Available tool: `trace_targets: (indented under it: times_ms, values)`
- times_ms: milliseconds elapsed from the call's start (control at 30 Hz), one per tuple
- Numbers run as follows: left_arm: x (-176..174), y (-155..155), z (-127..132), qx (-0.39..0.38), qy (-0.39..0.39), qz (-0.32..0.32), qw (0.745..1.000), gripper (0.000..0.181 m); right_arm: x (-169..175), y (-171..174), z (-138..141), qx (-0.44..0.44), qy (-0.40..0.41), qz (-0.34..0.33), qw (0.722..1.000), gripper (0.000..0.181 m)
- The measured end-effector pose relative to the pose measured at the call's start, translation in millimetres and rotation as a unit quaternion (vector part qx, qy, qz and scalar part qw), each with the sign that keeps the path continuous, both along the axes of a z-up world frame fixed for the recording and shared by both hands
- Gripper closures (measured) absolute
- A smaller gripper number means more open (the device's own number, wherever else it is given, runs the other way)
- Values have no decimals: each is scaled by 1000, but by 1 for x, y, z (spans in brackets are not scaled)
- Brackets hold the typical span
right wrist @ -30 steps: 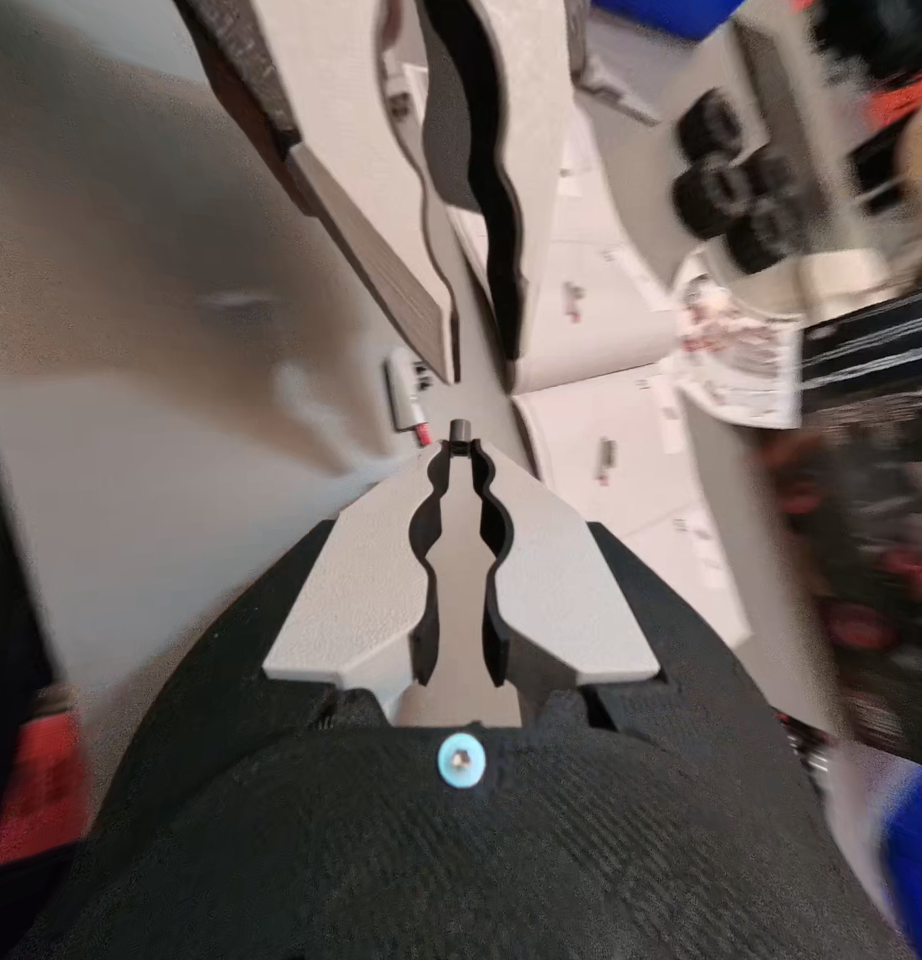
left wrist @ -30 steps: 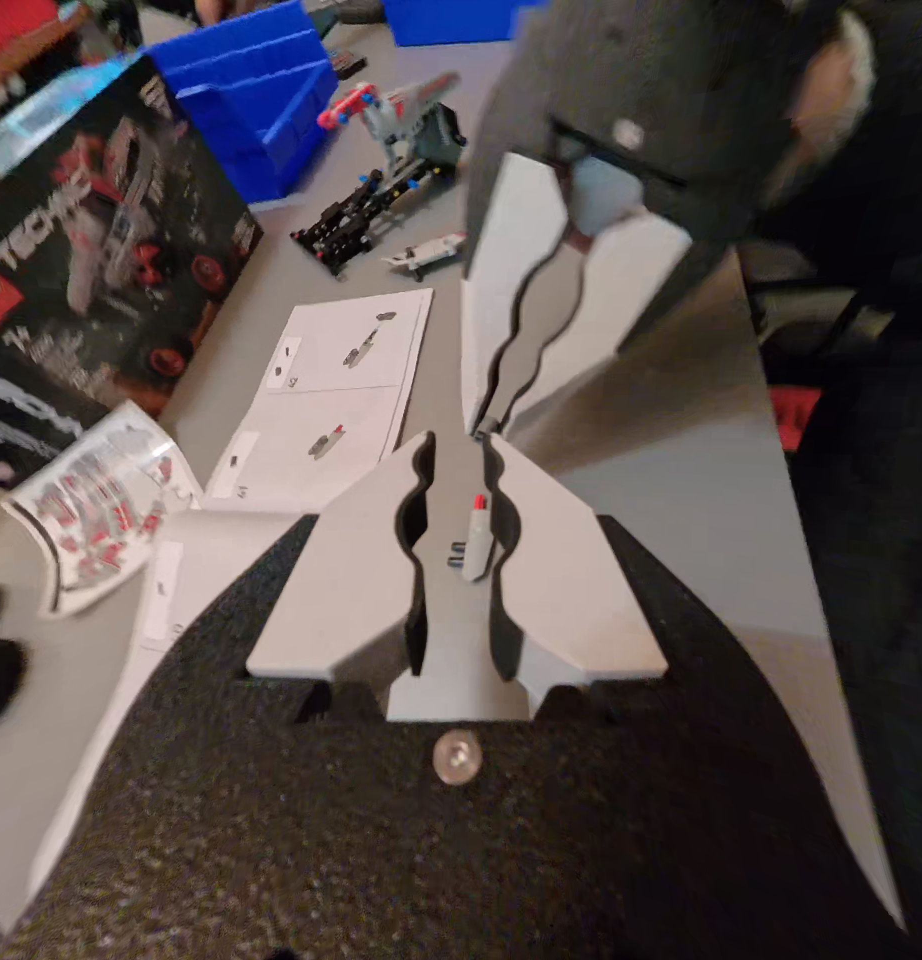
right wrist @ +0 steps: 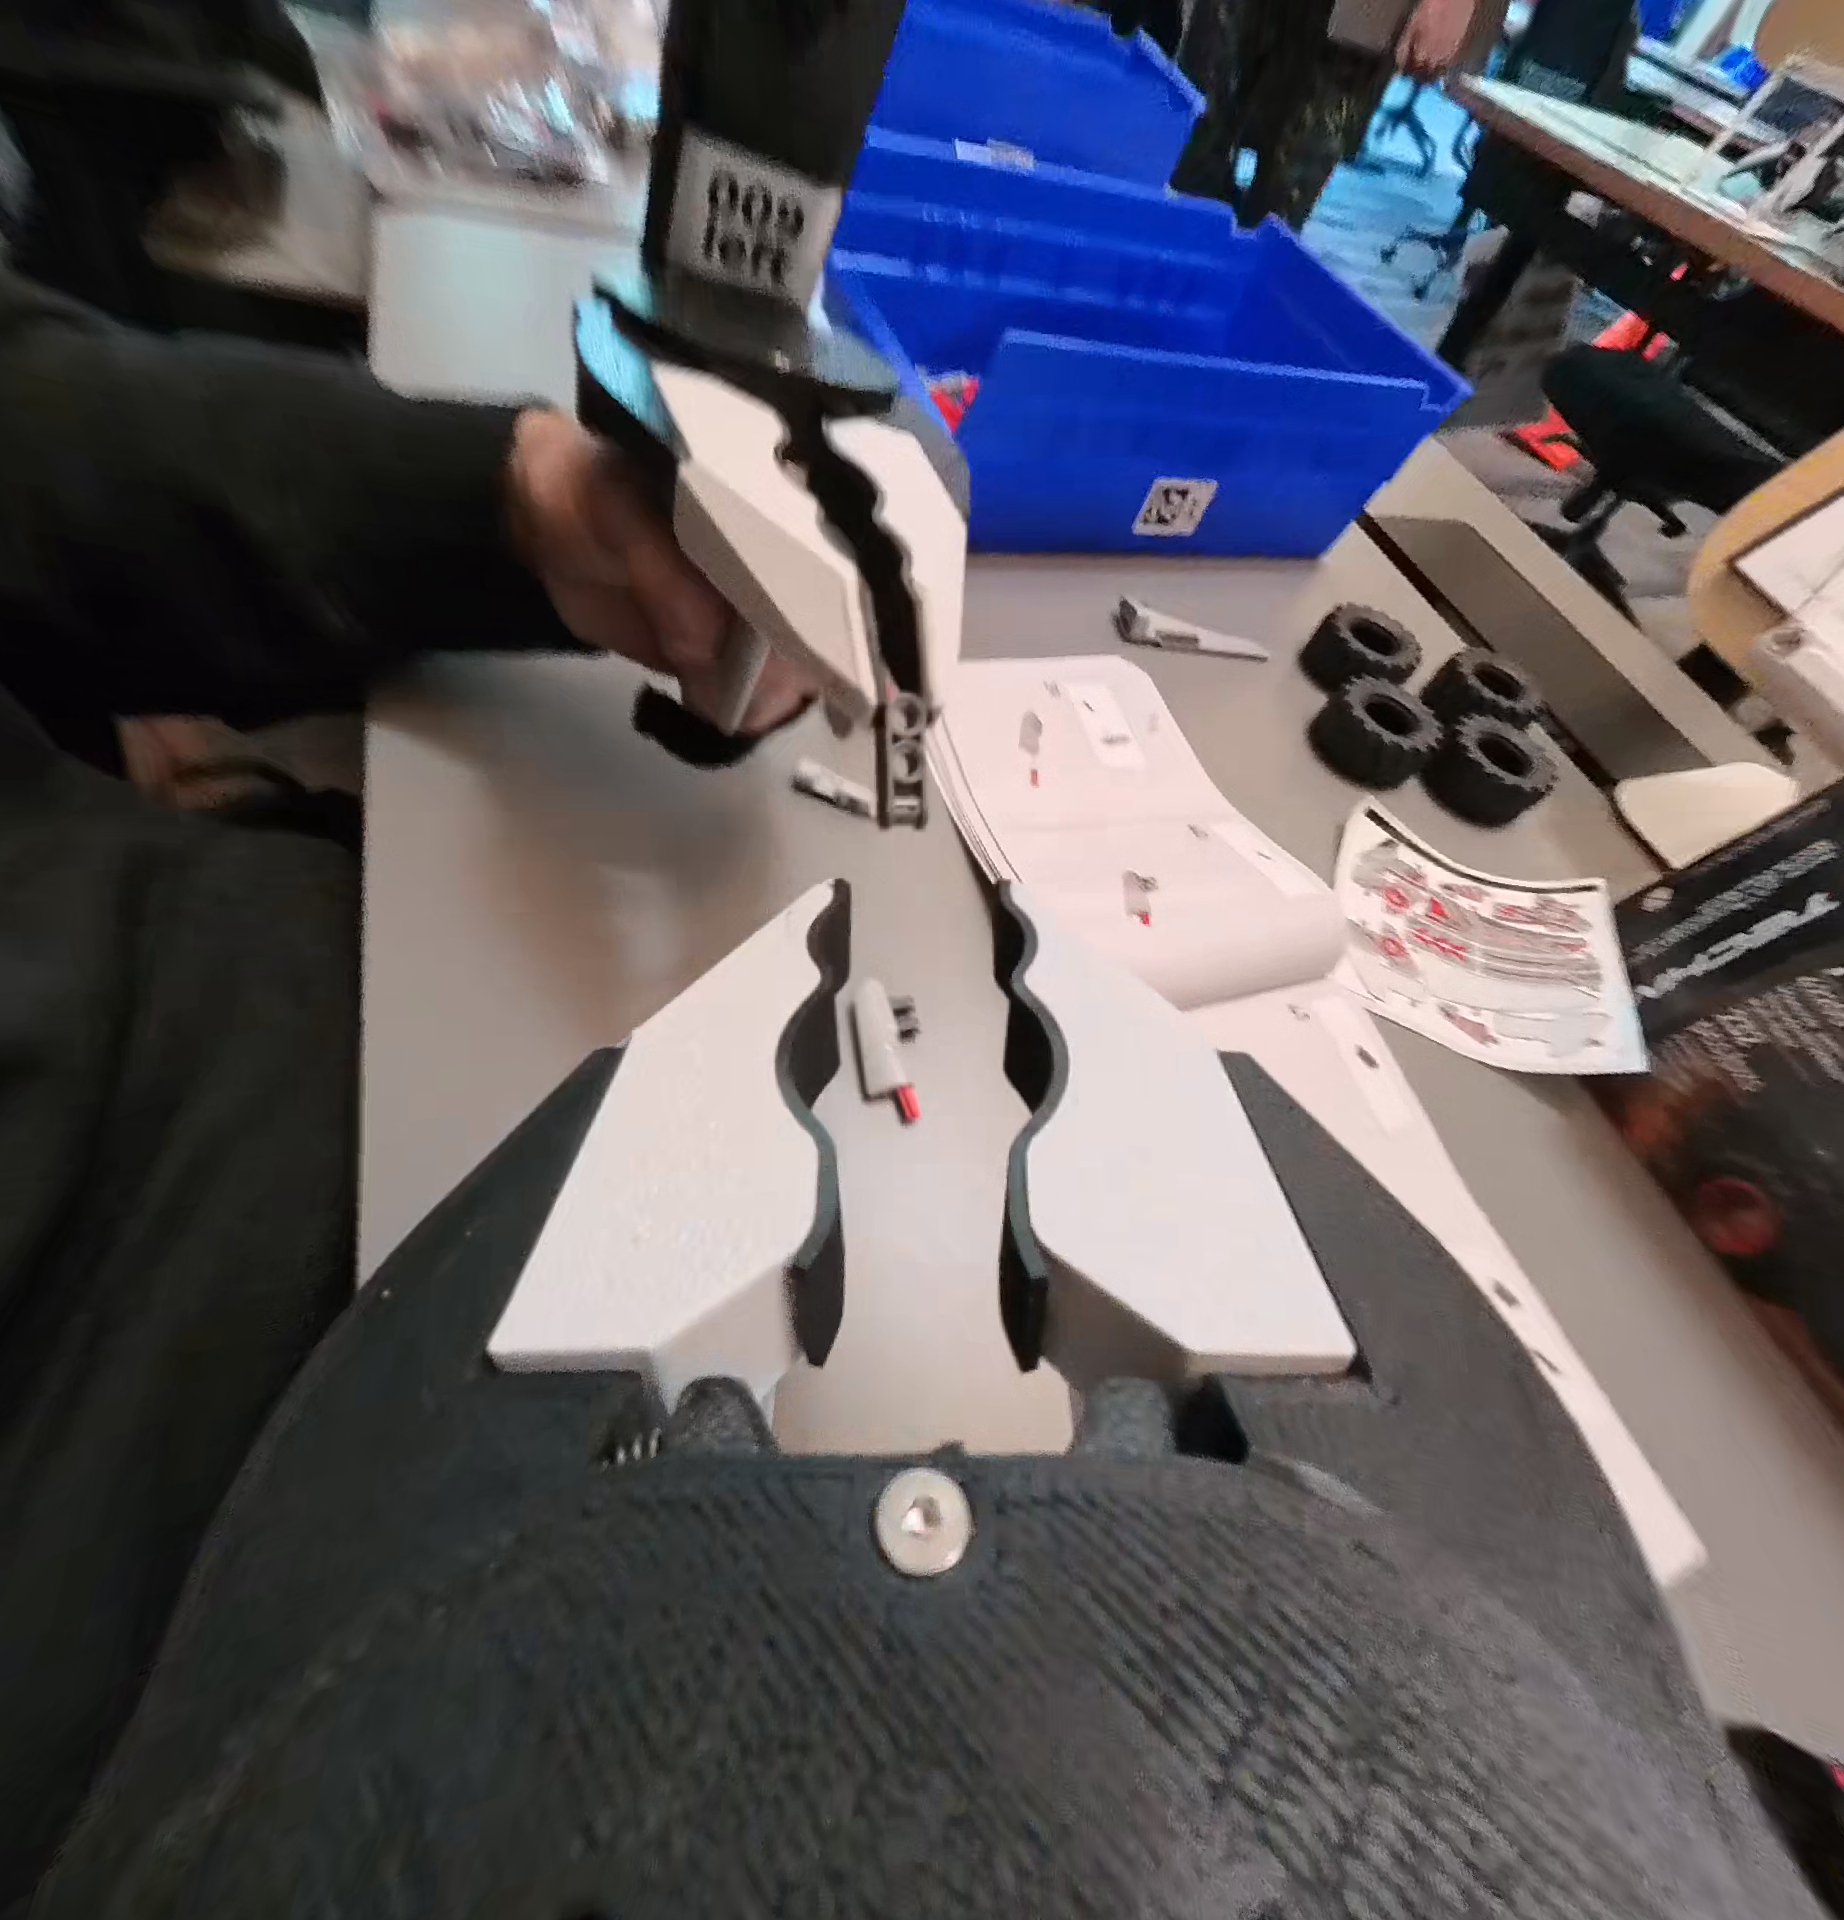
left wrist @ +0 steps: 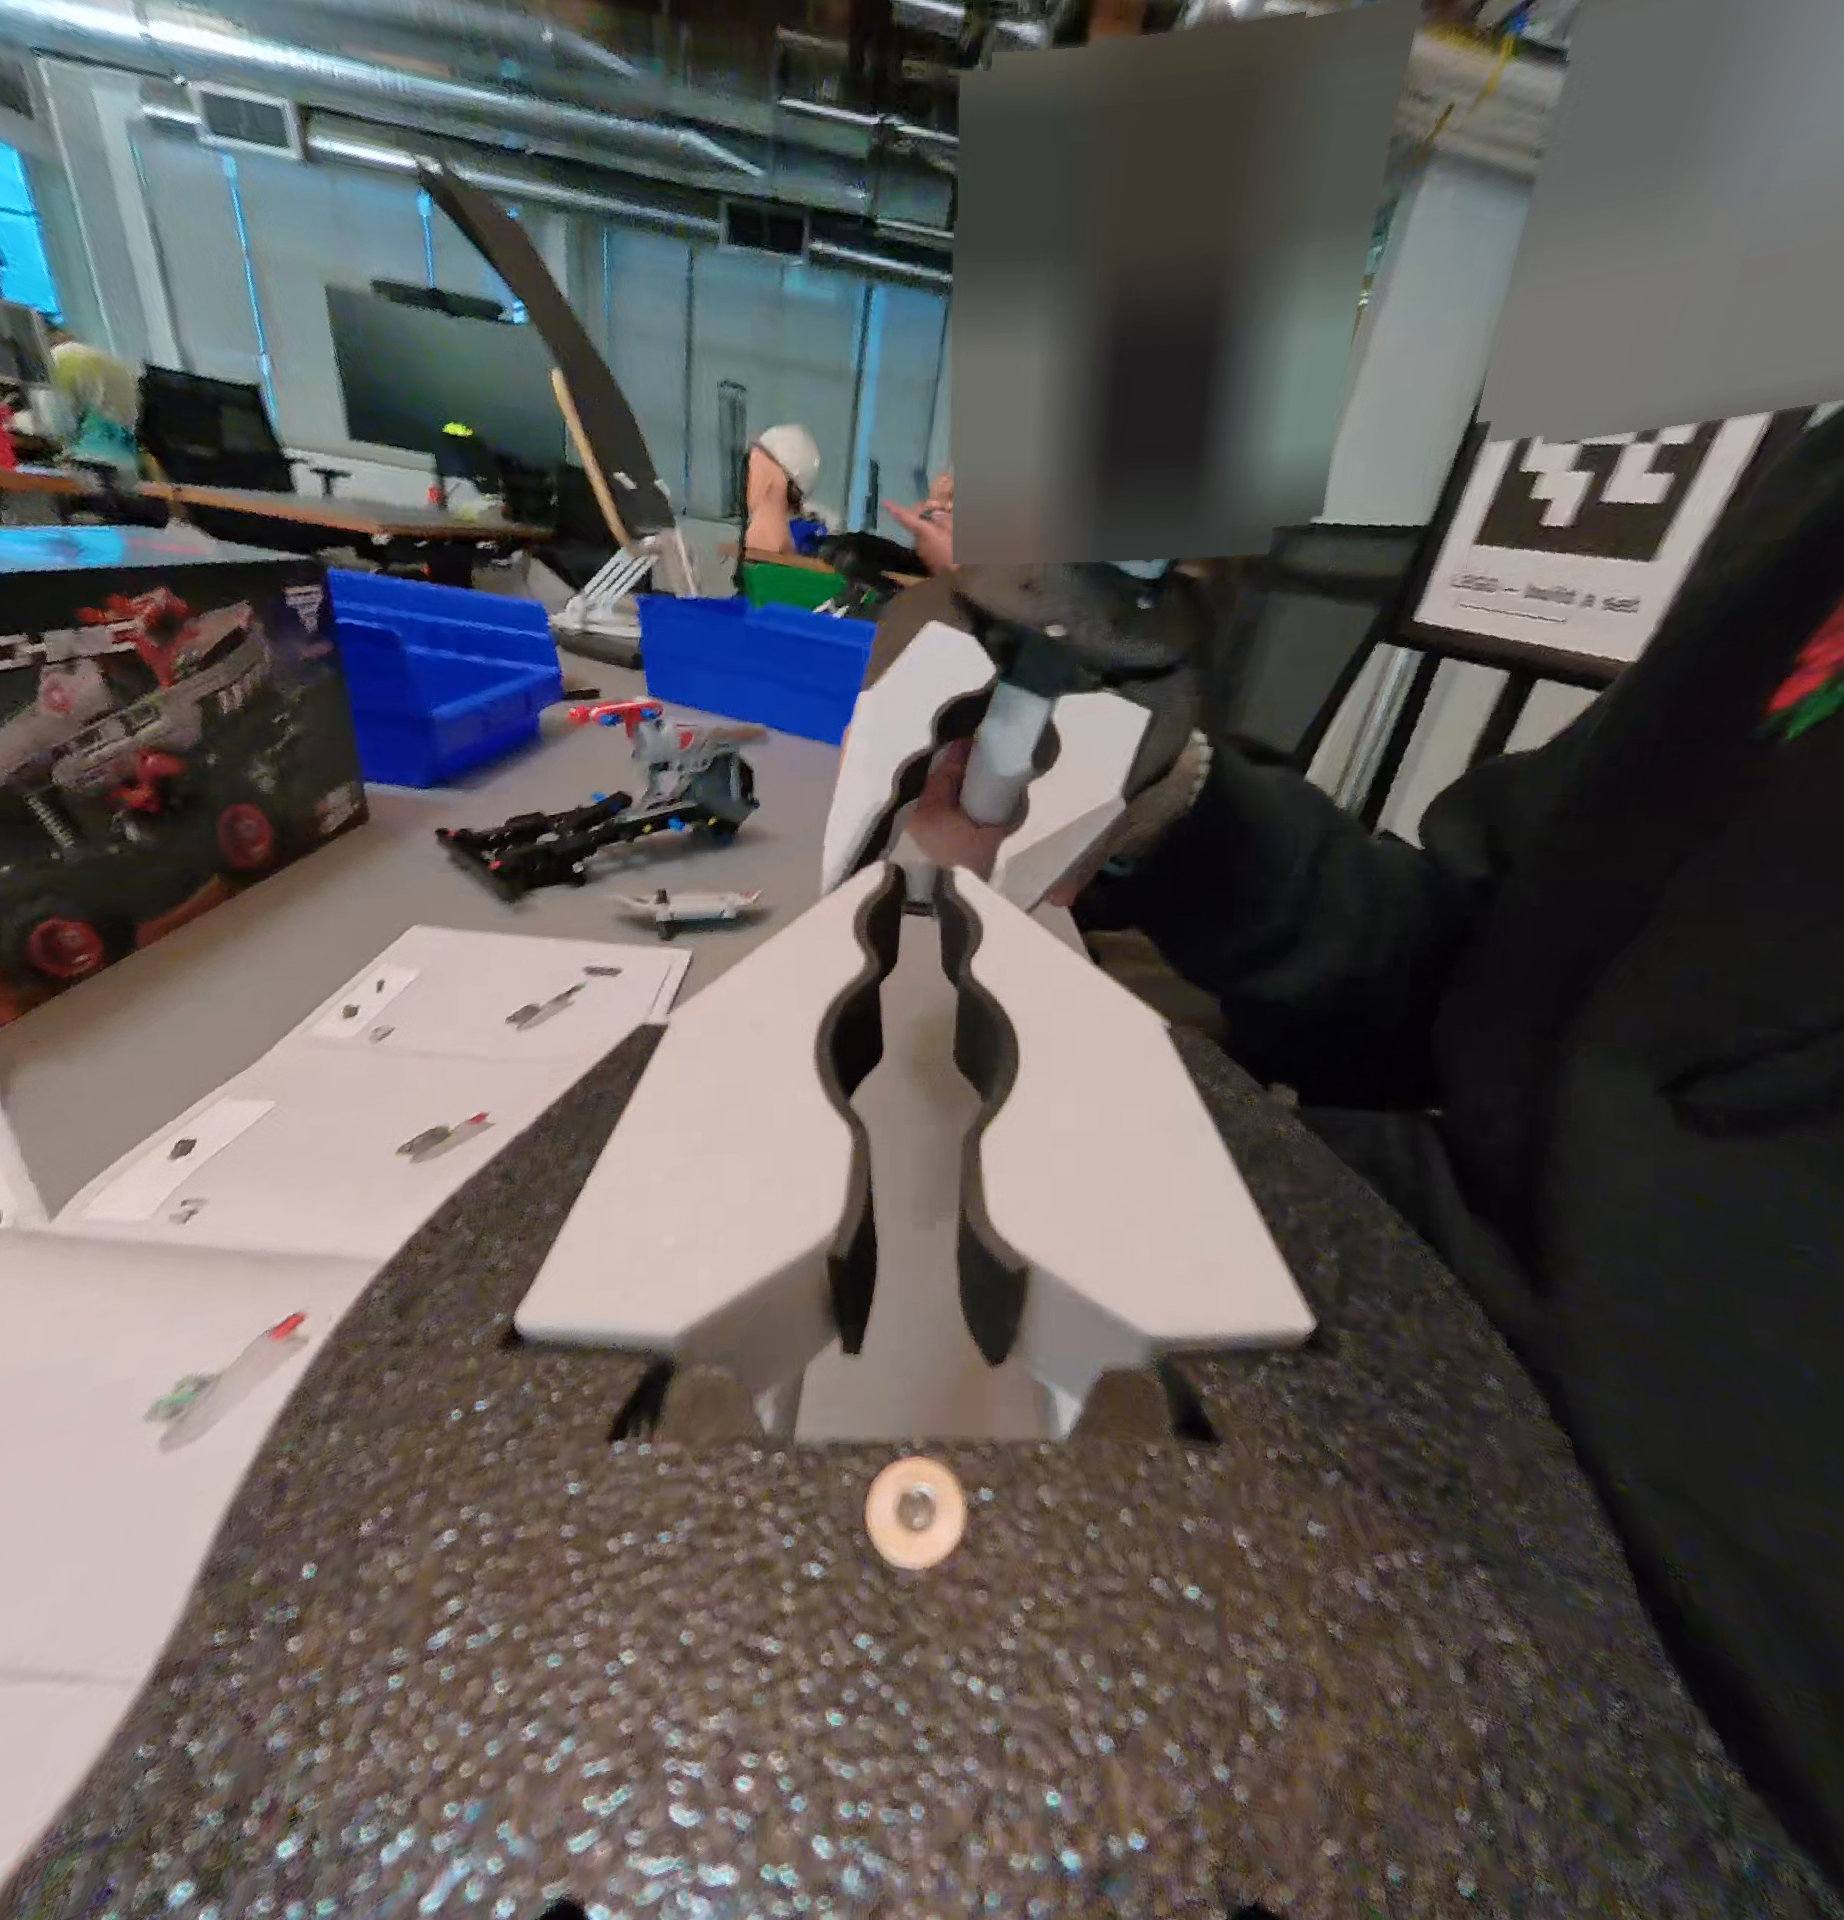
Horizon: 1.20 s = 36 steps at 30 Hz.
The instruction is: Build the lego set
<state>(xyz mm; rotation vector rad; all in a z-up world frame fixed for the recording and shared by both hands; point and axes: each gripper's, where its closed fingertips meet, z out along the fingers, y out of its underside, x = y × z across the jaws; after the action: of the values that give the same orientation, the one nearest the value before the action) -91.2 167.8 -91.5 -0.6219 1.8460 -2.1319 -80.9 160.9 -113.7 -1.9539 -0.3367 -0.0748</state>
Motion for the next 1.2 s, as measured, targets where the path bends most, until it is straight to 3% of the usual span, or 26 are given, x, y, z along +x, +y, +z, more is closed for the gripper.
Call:
trace_targets:
  times_ms: [33,133,200,267,467,567,633,800,967,1067,1200]
  values:
    - [-3,-3,-1,0,-2,-12,1000,177,-4,-1,5,15,27,16,999,155]
    - [-7,-11,-3,14,-19,-26,999,177,-14,-2,20,55,121,66,989,151]
    - [-6,-14,-3,16,-22,-26,999,177,-18,-2,24,64,163,93,980,160]
    - [-5,-15,-1,15,-28,-28,999,177,-19,-2,23,58,174,111,977,174]
    - [2,-10,-2,23,-32,-19,999,177,-12,4,22,50,162,121,978,175]
    - [8,-7,-17,91,-29,0,995,177,-6,7,9,3,168,116,979,175]
    - [9,-6,-32,166,-47,12,985,176,-4,8,-4,-39,213,110,970,175]
    - [8,-3,-63,346,-115,33,931,161,-6,4,-27,-119,367,113,916,175]
    - [3,-10,-68,407,-142,6,902,160,-14,2,-30,-128,409,128,895,175]
    - [5,-10,-71,427,-151,2,891,179,-16,2,-34,-142,413,132,890,175]
    - [13,-4,-68,417,-152,32,895,181,-11,2,-31,-122,415,128,892,175]
